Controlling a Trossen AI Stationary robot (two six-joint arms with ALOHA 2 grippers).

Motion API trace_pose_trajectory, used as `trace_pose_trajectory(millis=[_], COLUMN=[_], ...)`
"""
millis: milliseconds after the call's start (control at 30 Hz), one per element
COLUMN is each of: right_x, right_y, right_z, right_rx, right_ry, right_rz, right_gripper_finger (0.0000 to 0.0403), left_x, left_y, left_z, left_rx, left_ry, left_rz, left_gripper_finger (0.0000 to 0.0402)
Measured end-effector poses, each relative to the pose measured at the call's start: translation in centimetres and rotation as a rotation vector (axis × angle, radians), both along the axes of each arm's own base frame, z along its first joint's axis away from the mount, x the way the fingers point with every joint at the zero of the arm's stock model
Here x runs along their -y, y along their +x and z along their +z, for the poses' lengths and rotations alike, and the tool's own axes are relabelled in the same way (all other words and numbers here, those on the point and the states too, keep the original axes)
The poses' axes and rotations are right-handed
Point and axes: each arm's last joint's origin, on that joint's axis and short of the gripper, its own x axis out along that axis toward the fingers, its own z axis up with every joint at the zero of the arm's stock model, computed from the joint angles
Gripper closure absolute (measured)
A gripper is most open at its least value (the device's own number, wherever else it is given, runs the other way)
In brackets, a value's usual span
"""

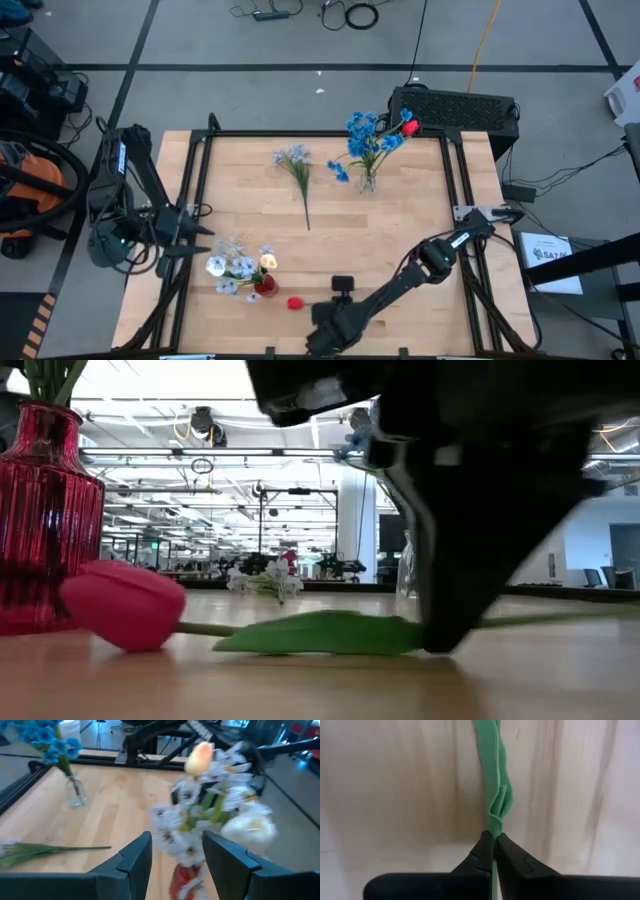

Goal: Sort flowers into vase by color
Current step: Put the red flower into the transparent vase

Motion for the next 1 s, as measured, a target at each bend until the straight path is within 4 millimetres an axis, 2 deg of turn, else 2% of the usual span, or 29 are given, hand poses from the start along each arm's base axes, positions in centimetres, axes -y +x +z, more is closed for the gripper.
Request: trace_pose_trajectory(millis=[133,300,433,533,633,733,867,1000], right_x=[0.1,0.2,-0.1,0.5,1.8,3.5,7.2,11.5], right_y=[-1.0,-1.9,-2.6,-3.2,-3.9,-5.6,-8.9,-12.9], right_z=[0.7,1.7,2.0,1.8,1.4,1.3,1.3,2.8], right_rx=[-0.023,0.057,0.118,0.122,0.185,0.283,0.433,0.656], right_ry=[-0.044,-0.125,-0.159,-0.168,-0.136,-0.06,0.04,0.077], right_rz=[-0.124,-0.317,-0.357,-0.391,-0.433,-0.488,-0.545,-0.597], right_gripper_finger=[0.0402,0.0403,0.0403,0.0403,0.0403,0.0402,0.0402,0.0402], left_x=[-1.8,-3.8,-4.9,-5.2,-5.2,-5.0,-5.1,-5.2], left_y=[-0.2,-0.5,-0.9,-1.1,-1.0,-1.0,-1.0,-0.9], left_z=[-0.1,0.1,0.3,0.3,0.3,0.3,0.3,0.3], left_rx=[-0.014,-0.007,-0.006,-0.008,-0.009,-0.01,-0.003,0.009], left_ry=[0.024,0.002,-0.044,-0.058,-0.052,-0.044,-0.042,-0.033], left_rz=[0.04,0.095,0.095,0.085,0.082,0.084,0.095,0.128], left_gripper_finger=[0.0221,0.0221,0.0221,0.0221,0.0221,0.0221,0.0221,0.0221])
